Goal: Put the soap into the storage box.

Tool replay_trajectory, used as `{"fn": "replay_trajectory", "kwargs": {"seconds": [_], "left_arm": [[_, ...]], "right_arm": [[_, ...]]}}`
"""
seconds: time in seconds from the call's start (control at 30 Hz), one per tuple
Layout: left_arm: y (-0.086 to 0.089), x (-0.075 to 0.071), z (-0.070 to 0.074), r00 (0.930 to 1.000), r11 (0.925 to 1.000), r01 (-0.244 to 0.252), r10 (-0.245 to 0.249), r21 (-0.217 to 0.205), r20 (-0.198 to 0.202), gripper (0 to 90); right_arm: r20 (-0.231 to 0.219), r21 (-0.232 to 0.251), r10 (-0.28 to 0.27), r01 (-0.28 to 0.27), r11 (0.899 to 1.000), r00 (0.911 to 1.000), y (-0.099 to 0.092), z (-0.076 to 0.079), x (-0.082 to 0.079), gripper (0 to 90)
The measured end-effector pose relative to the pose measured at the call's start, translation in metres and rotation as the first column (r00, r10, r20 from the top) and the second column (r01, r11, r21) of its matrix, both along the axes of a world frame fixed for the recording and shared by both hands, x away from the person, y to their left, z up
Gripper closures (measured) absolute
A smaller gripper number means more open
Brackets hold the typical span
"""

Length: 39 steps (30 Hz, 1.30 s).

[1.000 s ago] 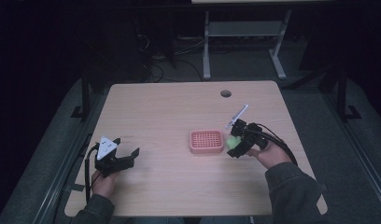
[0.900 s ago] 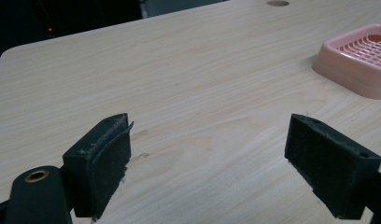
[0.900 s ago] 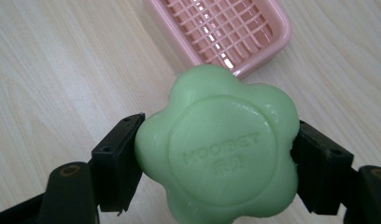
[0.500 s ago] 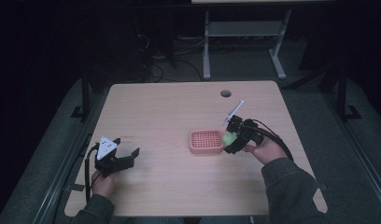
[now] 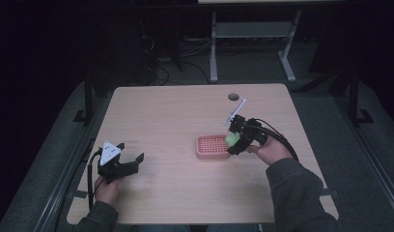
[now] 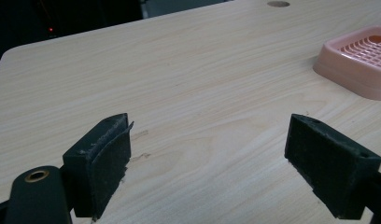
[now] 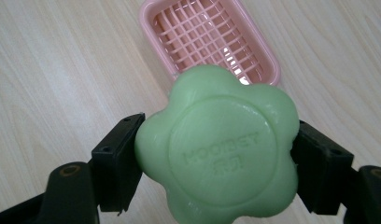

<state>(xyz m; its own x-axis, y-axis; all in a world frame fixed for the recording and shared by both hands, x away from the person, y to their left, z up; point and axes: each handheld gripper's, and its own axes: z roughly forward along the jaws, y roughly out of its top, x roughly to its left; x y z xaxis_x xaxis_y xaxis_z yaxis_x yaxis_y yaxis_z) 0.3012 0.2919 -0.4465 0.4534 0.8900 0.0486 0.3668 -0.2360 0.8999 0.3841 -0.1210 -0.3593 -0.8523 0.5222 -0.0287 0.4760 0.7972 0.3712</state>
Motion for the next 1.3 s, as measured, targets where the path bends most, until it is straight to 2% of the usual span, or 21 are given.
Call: {"fn": "replay_trajectory", "kwargs": {"seconds": [0.27,0.9,1.3], "left_arm": [[0.0,0.0,0.0,1.0,1.0,0.001,-0.001,-0.002,0.001,14.3],[0.0,0.0,0.0,1.0,1.0,0.002,-0.002,-0.003,0.0,14.3],[0.0,0.0,0.0,1.0,1.0,0.005,-0.005,-0.007,0.001,14.3]], "right_arm": [[-0.002,-0.012,0.008,-0.008,1.0,1.0,0.006,0.003,0.005,25.9],[0.0,0.002,0.007,-0.007,1.0,1.0,0.015,0.012,0.019,25.9],[-0.028,0.002,0.02,-0.02,1.0,0.9994,0.028,0.001,0.03,25.9]]}}
